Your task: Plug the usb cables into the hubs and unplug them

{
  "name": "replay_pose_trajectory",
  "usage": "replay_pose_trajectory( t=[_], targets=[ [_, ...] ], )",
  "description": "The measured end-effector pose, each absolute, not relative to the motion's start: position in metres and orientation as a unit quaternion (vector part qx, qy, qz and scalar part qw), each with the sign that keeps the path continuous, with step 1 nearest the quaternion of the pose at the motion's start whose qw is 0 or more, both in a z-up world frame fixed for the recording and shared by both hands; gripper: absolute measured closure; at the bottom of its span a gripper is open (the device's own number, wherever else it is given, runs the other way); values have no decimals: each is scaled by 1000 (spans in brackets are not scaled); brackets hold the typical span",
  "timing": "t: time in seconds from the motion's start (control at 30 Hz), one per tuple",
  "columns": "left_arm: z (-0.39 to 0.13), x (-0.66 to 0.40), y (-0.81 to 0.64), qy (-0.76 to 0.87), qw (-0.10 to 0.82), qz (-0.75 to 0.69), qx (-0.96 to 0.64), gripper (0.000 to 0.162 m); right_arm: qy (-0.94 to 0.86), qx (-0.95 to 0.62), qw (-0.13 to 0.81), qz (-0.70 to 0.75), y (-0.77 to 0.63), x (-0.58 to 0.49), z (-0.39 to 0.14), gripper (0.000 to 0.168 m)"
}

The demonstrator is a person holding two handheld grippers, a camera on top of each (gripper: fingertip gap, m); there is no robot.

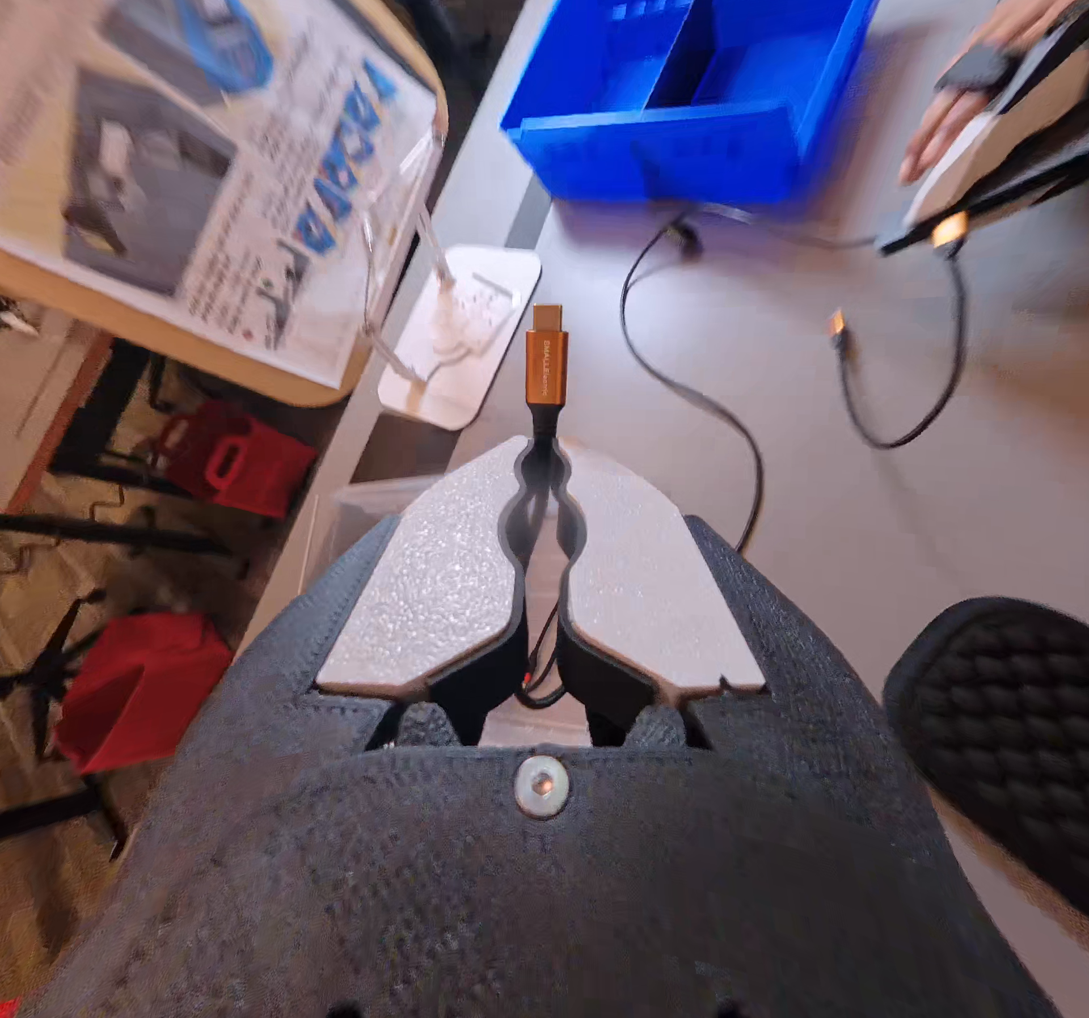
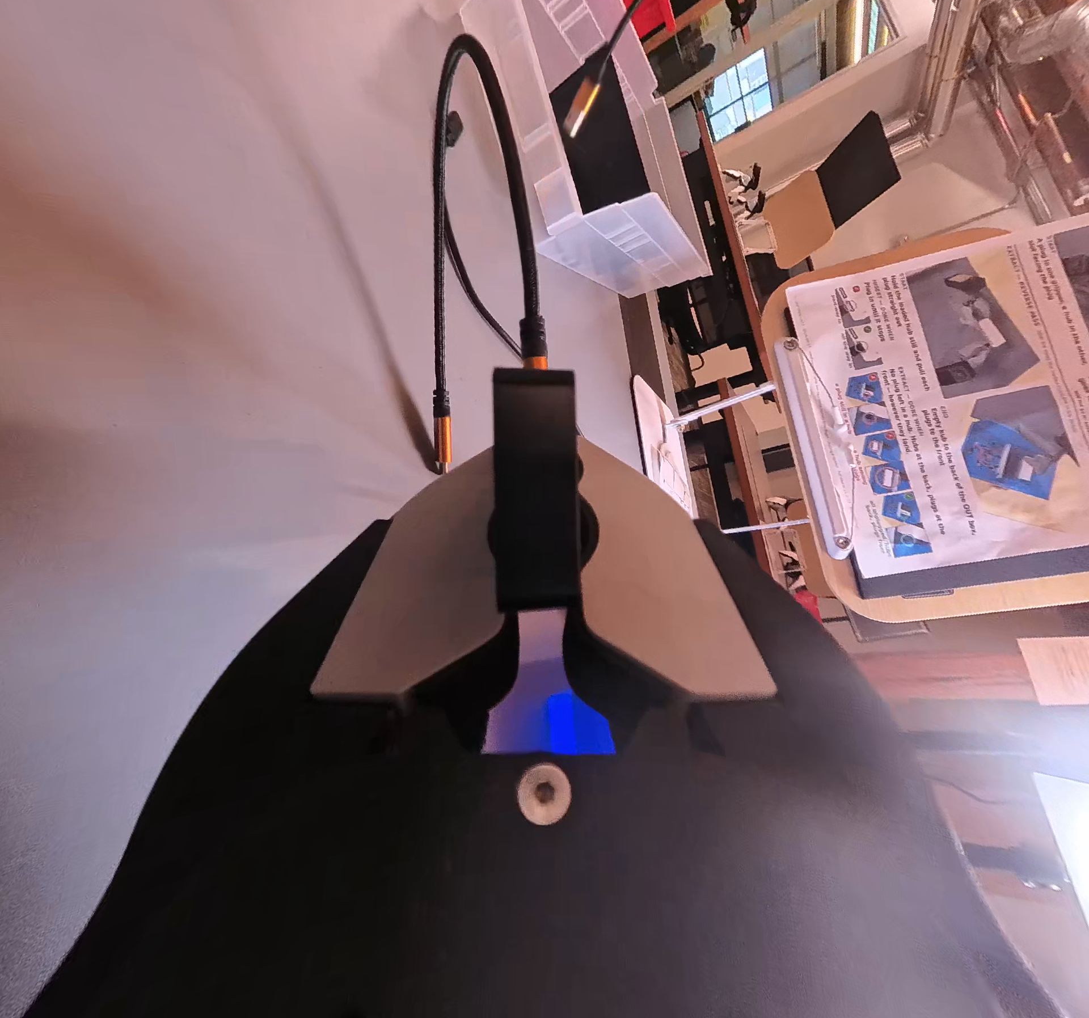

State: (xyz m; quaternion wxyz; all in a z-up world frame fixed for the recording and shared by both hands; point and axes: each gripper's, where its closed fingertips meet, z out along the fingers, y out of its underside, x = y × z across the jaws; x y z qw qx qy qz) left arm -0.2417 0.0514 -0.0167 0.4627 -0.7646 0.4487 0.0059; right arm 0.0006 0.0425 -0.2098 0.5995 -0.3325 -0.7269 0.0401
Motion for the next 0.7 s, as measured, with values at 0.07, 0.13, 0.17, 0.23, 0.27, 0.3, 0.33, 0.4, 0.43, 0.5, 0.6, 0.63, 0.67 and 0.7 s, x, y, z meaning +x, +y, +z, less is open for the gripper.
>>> replay_pose_trajectory(
  t=[0.07,0.13,0.17,0.23,0.27,0.3,0.33,0.4,0.43,0.5,0.6,0.63,0.67,0.7],
  targets=[
    [10,-221,36,451,489,-13,-746,158,-725,-334,601,30,45,2,-209,156],
    [23,-204,26,443,504,-40,-740,158,-723,-338,603,25,48,4,-208,156],
    [24,-197,22,436,507,-53,-742,158,-721,-339,603,23,49,5,-208,156],
    [13,-187,19,417,501,-86,-754,158,-719,-344,603,21,52,7,-207,156],
    [-1,-183,17,406,489,-109,-764,158,-718,-345,604,18,53,8,-207,156],
    [-21,-181,17,393,469,-126,-781,158,-717,-347,604,14,55,10,-206,156],
    [-45,-181,18,378,451,-134,-798,158,-716,-350,604,10,57,11,-206,156],
    [-102,-183,18,337,403,-158,-836,158,-713,-358,603,6,61,15,-206,156],
    [-131,-184,16,317,380,-173,-852,158,-711,-362,603,7,63,16,-206,156],
    [-184,-191,12,290,336,-174,-879,158,-708,-369,603,7,66,18,-206,156],
    [-217,-204,7,300,327,-133,-886,140,-708,-372,600,8,68,19,-207,156],
    [-214,-203,5,317,341,-121,-877,137,-708,-372,599,8,68,19,-208,156],
    [-210,-197,2,340,355,-112,-864,137,-709,-373,599,8,68,18,-209,156],
    [-206,-189,-4,367,361,-107,-851,137,-709,-373,598,8,68,18,-209,156]
  ],
)
